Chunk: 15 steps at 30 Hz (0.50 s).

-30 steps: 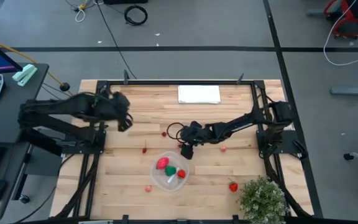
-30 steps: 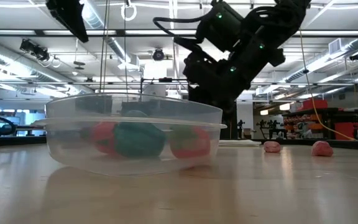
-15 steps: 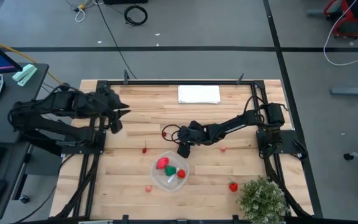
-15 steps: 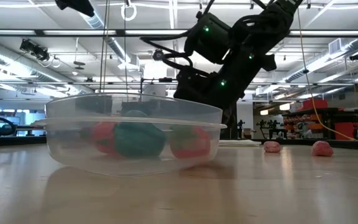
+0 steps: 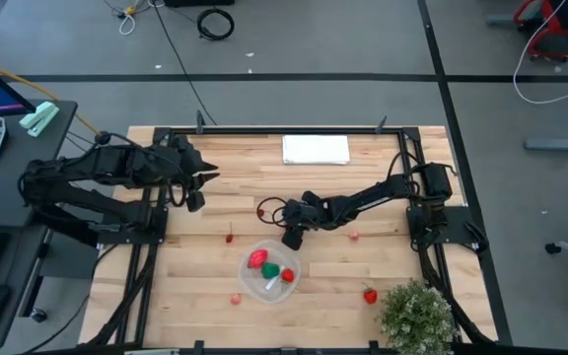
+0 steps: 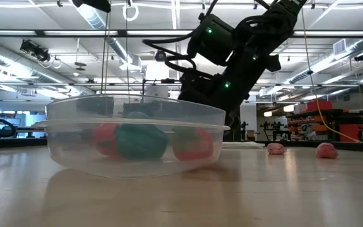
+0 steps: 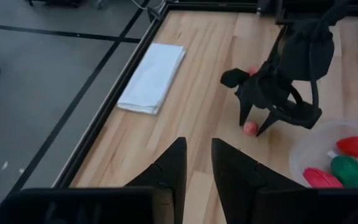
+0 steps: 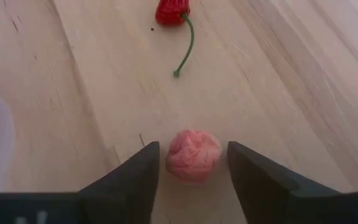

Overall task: Pick and placing Produce into tupperware
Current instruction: Put the pink peach into the transparent bin

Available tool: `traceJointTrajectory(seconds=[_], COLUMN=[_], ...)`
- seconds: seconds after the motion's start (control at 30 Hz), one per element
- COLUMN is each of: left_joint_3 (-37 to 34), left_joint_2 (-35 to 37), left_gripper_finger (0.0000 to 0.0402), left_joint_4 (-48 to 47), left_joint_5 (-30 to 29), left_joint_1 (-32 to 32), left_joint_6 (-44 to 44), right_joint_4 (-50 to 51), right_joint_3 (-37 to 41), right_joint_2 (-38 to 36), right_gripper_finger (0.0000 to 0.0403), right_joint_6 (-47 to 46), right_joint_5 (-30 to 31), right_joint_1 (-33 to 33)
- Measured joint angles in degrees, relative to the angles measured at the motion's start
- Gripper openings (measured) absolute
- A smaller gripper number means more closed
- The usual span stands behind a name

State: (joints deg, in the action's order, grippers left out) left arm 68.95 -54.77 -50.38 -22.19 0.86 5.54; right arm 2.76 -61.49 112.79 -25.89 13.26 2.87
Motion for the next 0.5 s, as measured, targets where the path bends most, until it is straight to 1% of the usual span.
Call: traceJointTrajectory(seconds=[0.17, 0.33, 0.4, 0.5], left_joint_3=[-0.05, -0.04, -0.04, -0.04], left_joint_2=[-0.34, -0.35, -0.32, -0.36], left_gripper_finger=[0.0081, 0.0076, 0.0076, 0.0078], left_joint_4=[-0.99, -1.54, -1.59, -1.97], left_joint_5=[0.01, -0.02, 0.01, -0.02], left_joint_1=[-0.07, -0.07, -0.06, -0.07], left_joint_6=[-0.12, -0.48, -1.00, -1.11], right_joint_4=[0.81, 0.77, 0.53, -0.78], right_joint_3=[0.04, 0.04, 0.04, 0.04], right_joint_2=[-1.98, -7.43, -9.95, -13.26], right_gripper_finger=[0.0122, 0.0047, 0.0028, 0.0024], right_joint_6=[0.07, 0.47, 0.58, 1.30], right_joint_5=[-0.10, -1.23, -1.32, -2.83], right_joint_1=[0.05, 1.16, 2.30, 4.88])
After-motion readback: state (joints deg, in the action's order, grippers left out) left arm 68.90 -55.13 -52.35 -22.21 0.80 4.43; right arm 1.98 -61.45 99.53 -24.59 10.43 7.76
